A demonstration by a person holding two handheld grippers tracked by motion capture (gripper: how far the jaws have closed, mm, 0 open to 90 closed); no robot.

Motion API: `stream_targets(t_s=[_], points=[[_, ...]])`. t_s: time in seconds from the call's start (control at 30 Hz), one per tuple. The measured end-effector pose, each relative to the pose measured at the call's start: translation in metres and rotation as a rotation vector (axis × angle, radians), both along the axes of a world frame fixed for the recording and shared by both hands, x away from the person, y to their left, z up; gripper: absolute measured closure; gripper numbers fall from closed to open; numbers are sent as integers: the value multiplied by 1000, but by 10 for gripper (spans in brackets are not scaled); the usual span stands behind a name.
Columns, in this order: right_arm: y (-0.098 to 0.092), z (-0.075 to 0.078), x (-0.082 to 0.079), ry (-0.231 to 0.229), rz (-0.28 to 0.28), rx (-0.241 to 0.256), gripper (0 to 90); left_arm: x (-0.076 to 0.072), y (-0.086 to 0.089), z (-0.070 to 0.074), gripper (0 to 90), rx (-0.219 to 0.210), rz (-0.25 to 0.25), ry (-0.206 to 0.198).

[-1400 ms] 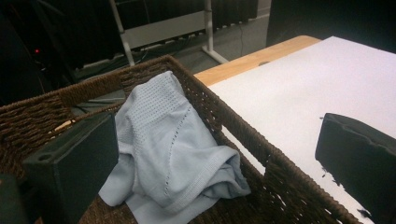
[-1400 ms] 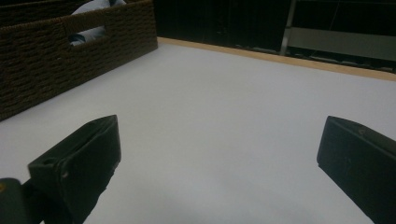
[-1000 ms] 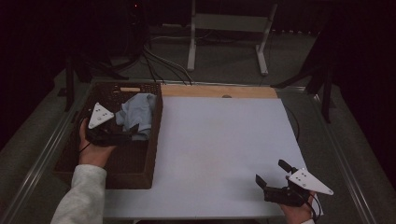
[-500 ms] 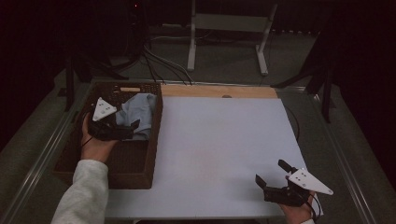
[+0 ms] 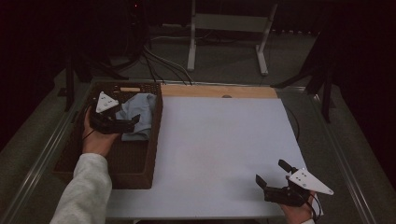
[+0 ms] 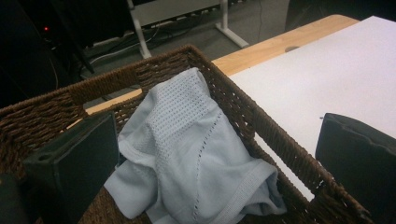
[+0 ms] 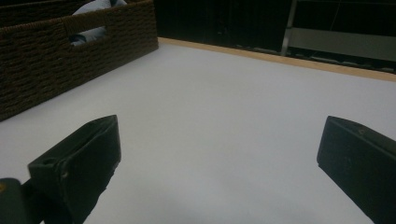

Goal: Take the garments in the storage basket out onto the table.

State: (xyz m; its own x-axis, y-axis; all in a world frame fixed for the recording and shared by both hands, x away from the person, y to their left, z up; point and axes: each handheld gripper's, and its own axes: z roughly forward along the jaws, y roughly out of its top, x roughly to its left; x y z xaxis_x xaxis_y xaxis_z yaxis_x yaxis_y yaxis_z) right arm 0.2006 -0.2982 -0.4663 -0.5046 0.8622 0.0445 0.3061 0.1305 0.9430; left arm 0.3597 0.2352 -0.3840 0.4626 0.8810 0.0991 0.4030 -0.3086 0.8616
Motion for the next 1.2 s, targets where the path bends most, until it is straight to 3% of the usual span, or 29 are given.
stream_targets(t_s=[0.47, 1.2], points=[[0, 0, 0, 0, 1, -2, 0, 15, 1, 3, 2, -42, 8, -4], [0, 0, 0, -1, 1, 0, 0, 33, 4, 2, 2, -68, 21, -7]])
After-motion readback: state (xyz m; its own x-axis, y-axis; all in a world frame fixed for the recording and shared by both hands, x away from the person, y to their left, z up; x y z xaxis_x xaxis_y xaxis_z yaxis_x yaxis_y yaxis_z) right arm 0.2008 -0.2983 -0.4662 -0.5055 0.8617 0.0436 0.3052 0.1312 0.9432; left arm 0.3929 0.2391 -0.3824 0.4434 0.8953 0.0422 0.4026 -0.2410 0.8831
